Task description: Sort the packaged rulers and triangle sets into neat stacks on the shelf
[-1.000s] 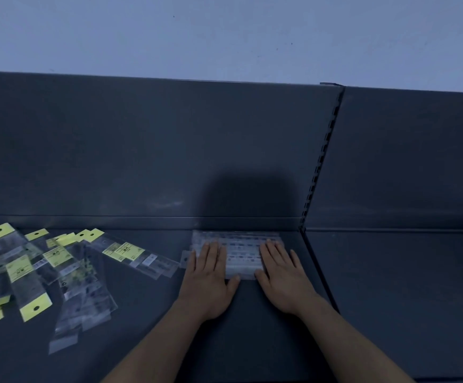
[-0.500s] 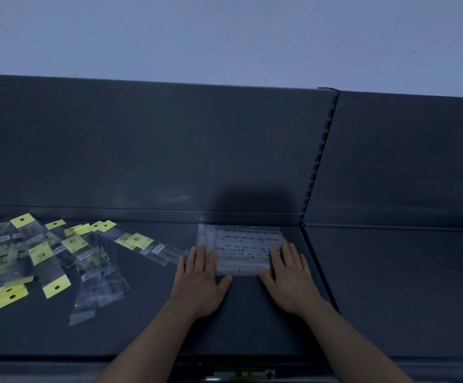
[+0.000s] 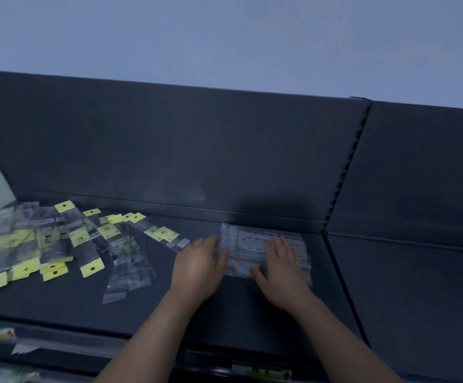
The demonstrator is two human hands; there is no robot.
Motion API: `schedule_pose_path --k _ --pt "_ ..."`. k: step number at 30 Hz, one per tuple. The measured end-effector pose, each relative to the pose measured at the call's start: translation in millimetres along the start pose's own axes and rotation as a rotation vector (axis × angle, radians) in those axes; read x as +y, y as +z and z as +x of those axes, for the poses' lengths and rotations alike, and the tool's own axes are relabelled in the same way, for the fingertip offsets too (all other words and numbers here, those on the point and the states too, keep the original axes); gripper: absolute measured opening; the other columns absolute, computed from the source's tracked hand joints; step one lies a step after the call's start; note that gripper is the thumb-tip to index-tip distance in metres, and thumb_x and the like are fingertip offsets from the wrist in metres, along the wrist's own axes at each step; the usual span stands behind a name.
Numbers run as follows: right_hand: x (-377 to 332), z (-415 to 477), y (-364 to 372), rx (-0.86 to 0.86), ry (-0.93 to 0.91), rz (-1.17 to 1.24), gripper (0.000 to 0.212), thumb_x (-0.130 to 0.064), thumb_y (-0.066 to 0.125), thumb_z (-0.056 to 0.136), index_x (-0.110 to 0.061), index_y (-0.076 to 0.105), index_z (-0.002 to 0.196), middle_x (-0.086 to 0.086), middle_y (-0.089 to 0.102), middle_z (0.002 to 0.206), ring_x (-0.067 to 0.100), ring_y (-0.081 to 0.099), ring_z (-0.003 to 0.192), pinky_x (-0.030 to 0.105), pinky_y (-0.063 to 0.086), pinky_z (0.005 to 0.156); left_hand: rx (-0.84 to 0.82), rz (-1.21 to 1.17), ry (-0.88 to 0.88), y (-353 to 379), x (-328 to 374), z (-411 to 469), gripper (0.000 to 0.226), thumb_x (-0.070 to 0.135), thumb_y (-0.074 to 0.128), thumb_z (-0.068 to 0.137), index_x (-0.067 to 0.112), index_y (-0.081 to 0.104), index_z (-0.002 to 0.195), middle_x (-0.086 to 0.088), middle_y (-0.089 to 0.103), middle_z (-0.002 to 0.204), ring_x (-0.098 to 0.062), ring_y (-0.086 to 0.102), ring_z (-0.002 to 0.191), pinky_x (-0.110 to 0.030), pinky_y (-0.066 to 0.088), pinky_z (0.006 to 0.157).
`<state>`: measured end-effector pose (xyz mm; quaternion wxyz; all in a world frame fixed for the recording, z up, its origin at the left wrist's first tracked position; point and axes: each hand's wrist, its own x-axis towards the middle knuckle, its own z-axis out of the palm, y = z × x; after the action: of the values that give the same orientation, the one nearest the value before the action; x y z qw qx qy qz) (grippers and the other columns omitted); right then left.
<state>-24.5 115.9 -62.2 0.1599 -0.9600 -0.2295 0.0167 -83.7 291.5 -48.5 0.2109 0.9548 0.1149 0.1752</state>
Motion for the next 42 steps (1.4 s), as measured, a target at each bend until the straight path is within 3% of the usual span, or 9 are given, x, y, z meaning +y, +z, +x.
schedule_pose_path --k 6,11,17,22,25,31,34,37,42 --pt "-84 30 21 0.020 -0.220 0.021 0.064 -0.044 0.044 0.095 -0.017 0.023 0.149 0.008 0.005 0.161 0.023 0.002 0.148 0.039 0.002 0.120 0.212 -0.097 -0.194 -58 -52 -16 0.035 0.039 0.046 0.096 0.022 0.060 0.124 0.002 0.071 0.108 -0.020 0.064 0.099 -0.032 0.051 0.077" --pt "-162 47 41 -0.053 -0.351 0.023 0.061 -0.044 0.043 0.096 -0.017 0.026 0.148 0.010 0.000 0.161 0.025 -0.003 0.148 0.041 0.001 0.121 0.306 -0.096 -0.350 -99 -119 -34 0.034 0.040 0.046 0.097 0.023 0.063 0.120 0.005 0.072 0.097 -0.016 0.067 0.087 -0.030 0.054 0.069" --pt "-262 76 72 -0.105 -0.511 0.058 0.049 -0.037 0.038 0.100 -0.021 0.032 0.146 0.005 0.002 0.161 0.020 -0.005 0.148 0.042 0.000 0.120 0.378 -0.007 -0.508 -146 -218 -47 0.033 0.034 0.051 0.094 0.017 0.064 0.120 0.000 0.071 0.103 -0.021 0.065 0.090 -0.029 0.049 0.070" --pt "-352 100 103 -0.198 -0.575 0.080 0.049 -0.033 0.031 0.103 -0.023 0.025 0.151 0.000 0.006 0.161 0.014 -0.004 0.148 0.040 -0.005 0.119 0.238 0.218 -0.647 -185 -306 -44 0.042 0.039 0.048 0.093 0.021 0.056 0.130 -0.005 0.059 0.129 -0.030 0.052 0.116 -0.037 0.044 0.090" --pt "-384 113 122 -0.281 -0.573 0.057 0.049 -0.031 0.026 0.104 -0.023 0.022 0.152 -0.003 0.009 0.161 0.013 0.000 0.148 0.045 -0.003 0.120 0.134 0.239 -0.697 -201 -341 -38 0.046 0.044 0.048 0.093 0.019 0.053 0.132 -0.007 0.053 0.135 -0.030 0.048 0.121 -0.037 0.041 0.094" --pt "-396 148 146 -0.187 -0.347 -0.099 0.041 -0.021 0.031 0.097 -0.016 0.043 0.137 0.000 0.040 0.146 0.020 0.035 0.136 0.041 0.025 0.113 -0.006 0.141 -0.642 -218 -403 -18 0.044 0.047 0.049 0.092 0.017 0.054 0.124 -0.007 0.052 0.133 -0.028 0.051 0.118 -0.036 0.044 0.093" --pt "-421 152 150 -0.137 -0.417 0.027 0.037 -0.020 0.034 0.097 -0.016 0.047 0.132 0.002 0.046 0.137 0.024 0.040 0.131 0.037 0.031 0.107 -0.048 0.114 -0.605 -220 -416 -9 0.048 0.048 0.051 0.092 0.018 0.052 0.130 -0.006 0.052 0.135 -0.027 0.051 0.121 -0.037 0.043 0.095" --pt "-453 142 149 -0.230 -0.526 0.095 0.038 -0.023 0.035 0.101 -0.016 0.047 0.137 -0.003 0.038 0.147 0.021 0.028 0.141 0.036 0.024 0.115 -0.053 0.106 -0.568 -221 -421 -5 0.056 0.052 0.054 0.089 0.020 0.048 0.135 -0.005 0.050 0.136 -0.027 0.049 0.123 -0.037 0.042 0.097" --pt "-456 144 144 -0.259 -0.365 0.309 0.033 -0.016 0.042 0.099 -0.020 0.065 0.122 -0.003 0.061 0.128 0.016 0.056 0.116 0.030 0.045 0.098 -0.104 0.095 -0.545 -208 -416 2 0.080 0.072 0.060 0.072 0.020 0.047 0.130 -0.005 0.047 0.129 -0.025 0.045 0.118 -0.037 0.044 0.096"
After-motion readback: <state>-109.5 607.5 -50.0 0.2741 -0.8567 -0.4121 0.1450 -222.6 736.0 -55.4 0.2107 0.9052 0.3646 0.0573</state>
